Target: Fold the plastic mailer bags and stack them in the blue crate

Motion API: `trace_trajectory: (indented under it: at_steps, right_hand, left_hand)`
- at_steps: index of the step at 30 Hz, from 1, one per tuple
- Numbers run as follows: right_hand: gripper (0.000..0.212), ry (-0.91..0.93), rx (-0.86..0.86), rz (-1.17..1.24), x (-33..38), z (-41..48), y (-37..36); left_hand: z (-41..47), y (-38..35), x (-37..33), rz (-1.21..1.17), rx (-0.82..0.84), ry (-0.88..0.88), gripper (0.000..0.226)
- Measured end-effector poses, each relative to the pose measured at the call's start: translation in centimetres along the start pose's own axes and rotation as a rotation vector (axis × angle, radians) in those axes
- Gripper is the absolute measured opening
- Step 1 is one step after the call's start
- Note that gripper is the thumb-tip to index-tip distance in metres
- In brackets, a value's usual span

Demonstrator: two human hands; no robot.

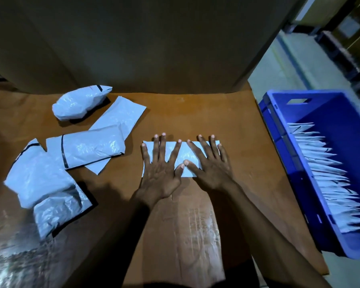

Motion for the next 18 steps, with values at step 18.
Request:
trace_trajectory:
  at_steps: [18]
  right_hand:
    - [0.024,0.159,-0.604,0.212,-3.8,-1.0,15.5]
  left_hand:
    - [1.5,13.9,-5.4,-0.071,-0.503,-0.155,0.035]
Point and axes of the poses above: each hand's wrist, its own z-axis towards the middle knuckle, its own y-axis out of the back of the hand, x = y × z, the point moved 9 cm from there along z, towards the middle knuckle, and after that the axes turned 9 degrees about -z, right-handed, at the moved point
